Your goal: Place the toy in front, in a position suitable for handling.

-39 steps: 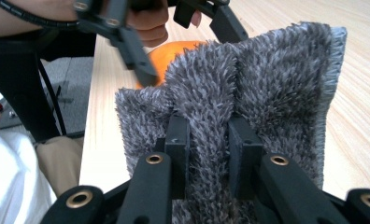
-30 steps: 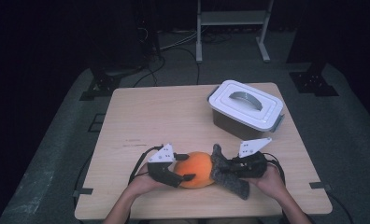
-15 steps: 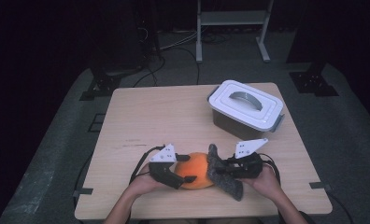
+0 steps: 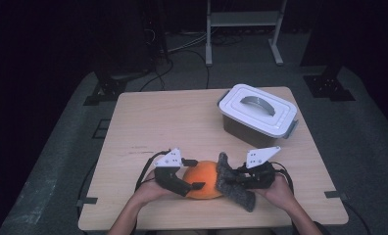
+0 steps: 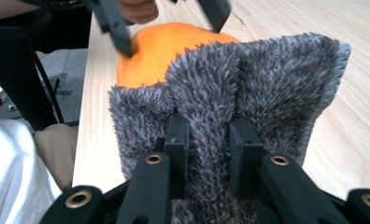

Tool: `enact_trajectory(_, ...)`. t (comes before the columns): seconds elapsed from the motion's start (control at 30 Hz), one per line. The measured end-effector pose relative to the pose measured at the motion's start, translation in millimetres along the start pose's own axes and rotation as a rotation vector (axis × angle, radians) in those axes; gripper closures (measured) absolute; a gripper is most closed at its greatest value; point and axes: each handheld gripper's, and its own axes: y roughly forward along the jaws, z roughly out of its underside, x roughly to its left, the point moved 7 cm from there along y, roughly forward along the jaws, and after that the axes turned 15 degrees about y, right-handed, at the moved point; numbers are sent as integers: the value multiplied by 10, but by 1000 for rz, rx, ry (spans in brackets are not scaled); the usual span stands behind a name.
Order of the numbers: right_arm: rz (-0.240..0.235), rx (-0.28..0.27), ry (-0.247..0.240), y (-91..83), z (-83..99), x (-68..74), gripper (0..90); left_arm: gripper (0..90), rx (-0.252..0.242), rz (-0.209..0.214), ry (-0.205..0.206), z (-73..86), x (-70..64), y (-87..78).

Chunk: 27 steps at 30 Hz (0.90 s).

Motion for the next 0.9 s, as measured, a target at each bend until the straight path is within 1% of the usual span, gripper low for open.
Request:
enact_trajectory(0.07,-2,0,6,-2,7,-5,718,170,16,-1,-16,32,13,24)
enact_trajectory(0.1,-3,1,10,-6,2,-10,719,172,24,5,-18,49,7,35)
enact_trajectory(0.13,-3,0,15,-12,-6,-13,722,186,28,23,-18,65,-14,48)
enact_trajectory(0.17,3,-11,12,-27,-22,-16,724,194,30,36,-8,72,-35,53)
enact_trajectory(0.23,16,-50,11,-64,-71,-10,726,207,41,66,21,71,-80,46)
enact_trajectory(0.27,12,-65,14,-75,-94,-3,726,207,43,75,26,68,-96,44)
enact_trajectory(0.3,8,-68,14,-72,-104,6,725,206,42,77,28,66,-100,44)
enact_trajectory(0.37,4,-38,6,-18,-73,25,724,194,34,78,20,62,-99,52)
enact_trajectory(0.4,0,-26,2,22,-47,36,723,174,37,74,25,62,-97,56)
enact_trajectory(0.43,-9,-22,3,36,-36,44,724,149,40,65,27,61,-93,64)
enact_trajectory(0.5,-23,-17,-4,44,-27,62,724,96,47,61,12,59,-85,88)
enact_trajectory(0.57,-29,-13,-12,46,-17,77,724,87,52,63,-5,63,-83,107)
enact_trajectory(0.6,-34,-8,-14,48,-8,87,724,82,56,66,-8,72,-82,117)
enact_trajectory(0.67,-36,-4,-20,49,-2,94,724,95,62,74,-13,85,-90,124)
enact_trajectory(0.7,-37,-2,-21,49,-4,93,724,154,70,75,-3,94,-100,119)
enact_trajectory(0.77,-30,0,-23,44,-18,84,725,276,74,36,61,80,-104,92)
enact_trajectory(0.8,-21,-3,-21,34,-33,77,725,334,67,10,86,57,-98,79)
enact_trajectory(0.83,-6,-9,-24,20,-52,67,726,376,58,-14,105,33,-91,67)
enact_trajectory(0.9,20,-28,-25,-15,-93,43,727,413,31,-60,138,-11,-83,60)
